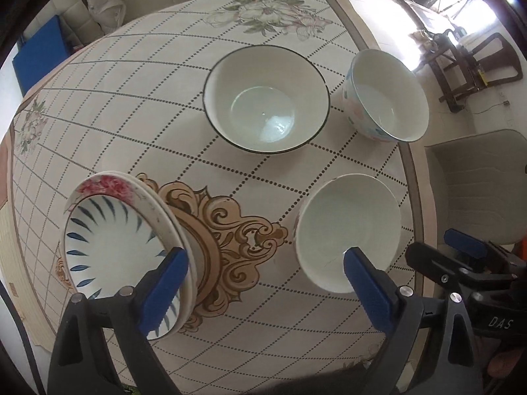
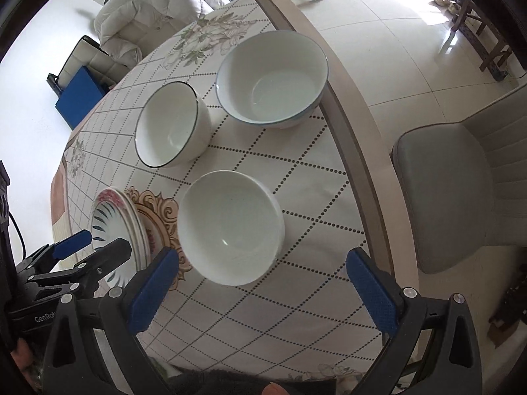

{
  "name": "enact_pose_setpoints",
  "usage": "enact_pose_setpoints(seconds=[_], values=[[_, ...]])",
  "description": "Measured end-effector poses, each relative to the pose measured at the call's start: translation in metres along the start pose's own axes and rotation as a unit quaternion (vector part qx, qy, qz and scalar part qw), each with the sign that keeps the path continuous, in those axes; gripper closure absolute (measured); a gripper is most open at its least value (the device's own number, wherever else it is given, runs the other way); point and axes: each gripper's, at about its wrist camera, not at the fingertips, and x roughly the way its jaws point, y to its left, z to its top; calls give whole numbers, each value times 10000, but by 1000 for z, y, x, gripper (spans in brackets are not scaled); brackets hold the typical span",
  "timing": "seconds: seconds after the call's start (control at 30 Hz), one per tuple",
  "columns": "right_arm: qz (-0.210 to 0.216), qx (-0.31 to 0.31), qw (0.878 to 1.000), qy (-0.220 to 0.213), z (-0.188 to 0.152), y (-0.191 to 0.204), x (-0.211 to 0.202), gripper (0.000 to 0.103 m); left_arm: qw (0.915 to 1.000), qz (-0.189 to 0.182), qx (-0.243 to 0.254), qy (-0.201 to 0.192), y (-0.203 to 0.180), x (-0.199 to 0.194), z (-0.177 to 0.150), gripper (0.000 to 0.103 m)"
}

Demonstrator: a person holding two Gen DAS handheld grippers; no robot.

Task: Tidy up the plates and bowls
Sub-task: 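Move both grippers to the plain white bowl and grasp its rim, then carry the plain white bowl beside the plate stack and open both grippers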

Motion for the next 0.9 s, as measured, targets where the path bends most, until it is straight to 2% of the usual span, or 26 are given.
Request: enact_pose_setpoints(seconds=[0.13,0.2,0.33,0.4,0.47,0.53,0.77,0.83,0.87,0.9], values=[[-10,-89,9993,368,14,-15,31,0,9996,-48,42,266,-9,28,9,25],[-64,-180,9986,491,18,-19,42,0,9991,-152,32,407,-11,39,10,34],[62,-226,9976,647,23,-25,53,2,9979,-255,57,588,-13,57,10,43],[181,-139,9972,712,25,-29,56,4,9971,-310,46,692,-12,65,9,57],[303,-56,9968,740,27,-34,59,11,9963,-365,26,776,-10,71,9,66],[422,7,9960,789,29,-37,63,26,9957,-402,-20,830,-8,75,8,74],[696,164,9918,1060,32,-39,84,45,9940,-599,-78,909,-2,85,9,91],[751,186,9902,1164,32,-39,91,62,9940,-609,-63,904,-5,86,11,92],[761,200,9898,1189,32,-39,94,67,9940,-624,-66,897,-4,86,10,93],[750,166,9897,1211,31,-38,96,78,9939,-643,-68,890,-2,85,14,93]])
